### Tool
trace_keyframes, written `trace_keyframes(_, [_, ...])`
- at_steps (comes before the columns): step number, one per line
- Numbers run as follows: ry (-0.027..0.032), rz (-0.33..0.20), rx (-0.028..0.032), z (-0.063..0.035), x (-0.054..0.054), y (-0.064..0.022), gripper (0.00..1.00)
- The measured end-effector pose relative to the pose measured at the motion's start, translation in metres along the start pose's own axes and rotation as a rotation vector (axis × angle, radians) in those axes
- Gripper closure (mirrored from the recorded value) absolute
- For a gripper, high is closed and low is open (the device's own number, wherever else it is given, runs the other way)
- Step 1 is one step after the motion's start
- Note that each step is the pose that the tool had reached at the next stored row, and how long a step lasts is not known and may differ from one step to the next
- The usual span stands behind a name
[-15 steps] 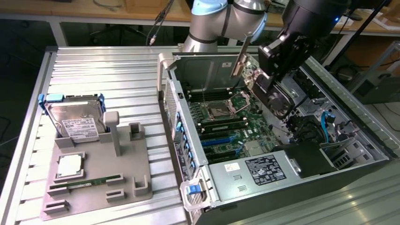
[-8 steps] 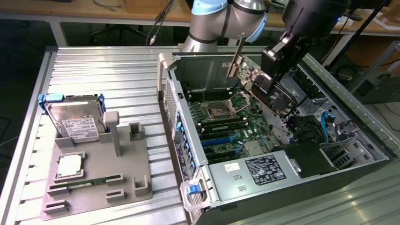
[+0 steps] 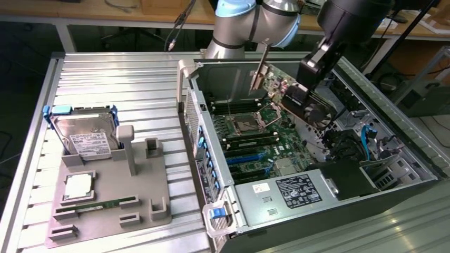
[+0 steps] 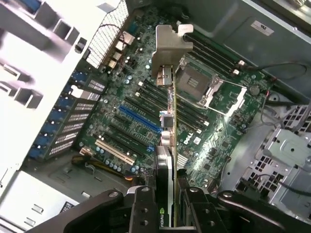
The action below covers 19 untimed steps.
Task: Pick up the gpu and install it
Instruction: 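Insert the gpu into the slot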
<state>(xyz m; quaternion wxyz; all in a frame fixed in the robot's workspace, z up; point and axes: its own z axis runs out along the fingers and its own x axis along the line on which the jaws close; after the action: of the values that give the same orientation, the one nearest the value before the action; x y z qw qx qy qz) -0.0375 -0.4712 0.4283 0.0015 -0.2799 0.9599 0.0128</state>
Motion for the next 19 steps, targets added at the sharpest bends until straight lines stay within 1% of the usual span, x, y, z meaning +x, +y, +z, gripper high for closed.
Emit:
trace_keyframes(1, [0.0006, -0.021, -0.0001, -0.0001, 0.0, 0.0, 0.73])
trace_keyframes(3, [0.002, -0.082, -0.0008, 0.0, 0.0, 0.0, 0.73])
trace_keyframes(8, [0.0063, -0.262, -0.0025, -0.0001, 0.0, 0.0, 0.73])
trace_keyframes(10, [0.0072, -0.304, -0.003, 0.0, 0.0, 0.0, 0.73])
trace_keyframes(11, [0.0081, -0.338, -0.0033, -0.0001, 0.0, 0.0, 0.73])
trace_keyframes(13, [0.009, -0.378, -0.0037, 0.0, 0.0, 0.0, 0.73])
trace_keyframes(14, [0.0098, -0.41, -0.0041, 0.0, 0.0, 0.0, 0.73])
trace_keyframes(16, [0.0108, -0.453, -0.0045, 0.0, 0.0, 0.0, 0.73])
trace_keyframes(17, [0.0115, -0.483, -0.0048, 0.0, 0.0, 0.0, 0.73])
trace_keyframes(19, [0.0123, -0.519, -0.0051, 0.0, 0.0, 0.0, 0.73])
